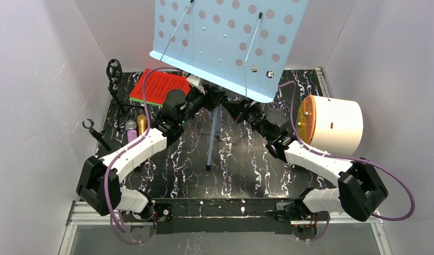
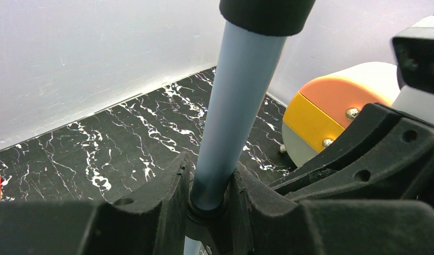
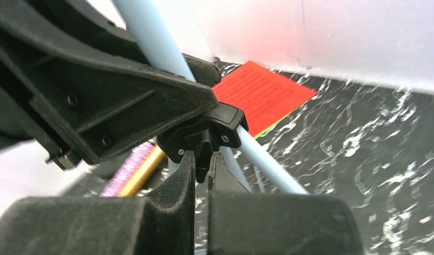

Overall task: Pack up the instrument practice props
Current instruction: Unscrew the knob on the music stand.

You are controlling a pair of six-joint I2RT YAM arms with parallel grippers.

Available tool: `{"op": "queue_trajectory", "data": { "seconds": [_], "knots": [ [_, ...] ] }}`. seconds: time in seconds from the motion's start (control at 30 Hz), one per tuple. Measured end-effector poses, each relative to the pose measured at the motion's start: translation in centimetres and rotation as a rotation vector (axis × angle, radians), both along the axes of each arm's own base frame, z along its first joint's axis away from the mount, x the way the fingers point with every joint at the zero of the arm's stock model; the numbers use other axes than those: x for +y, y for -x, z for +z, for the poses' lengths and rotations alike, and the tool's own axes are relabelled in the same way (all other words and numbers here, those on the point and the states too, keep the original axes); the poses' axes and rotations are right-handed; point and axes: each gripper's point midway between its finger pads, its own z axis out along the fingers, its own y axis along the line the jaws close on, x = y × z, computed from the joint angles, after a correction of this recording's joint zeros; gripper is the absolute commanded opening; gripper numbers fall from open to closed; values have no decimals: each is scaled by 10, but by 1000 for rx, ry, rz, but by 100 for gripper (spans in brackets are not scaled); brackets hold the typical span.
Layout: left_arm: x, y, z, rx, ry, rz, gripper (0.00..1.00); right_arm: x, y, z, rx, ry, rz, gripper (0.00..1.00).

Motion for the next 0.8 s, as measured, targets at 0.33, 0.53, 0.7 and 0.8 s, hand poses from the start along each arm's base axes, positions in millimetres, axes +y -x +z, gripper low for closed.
{"op": "queue_trajectory", "data": {
  "seconds": [0.33, 0.53, 0.7, 0.8],
  "knots": [
    [0, 0, -1, 2, -2, -1, 0, -3, -2, 0, -792, 675, 63, 1],
    [1, -1, -1, 2, -2, 5, 0, -3, -6, 3, -1292, 1109, 22, 1],
    [4, -4, -1, 2, -2, 21, 0, 0, -8, 4, -1560, 1314, -61, 1],
    [3, -4, -1, 2, -2, 16, 0, -1, -6, 5, -1645, 1353, -108, 13]
  ]
}}
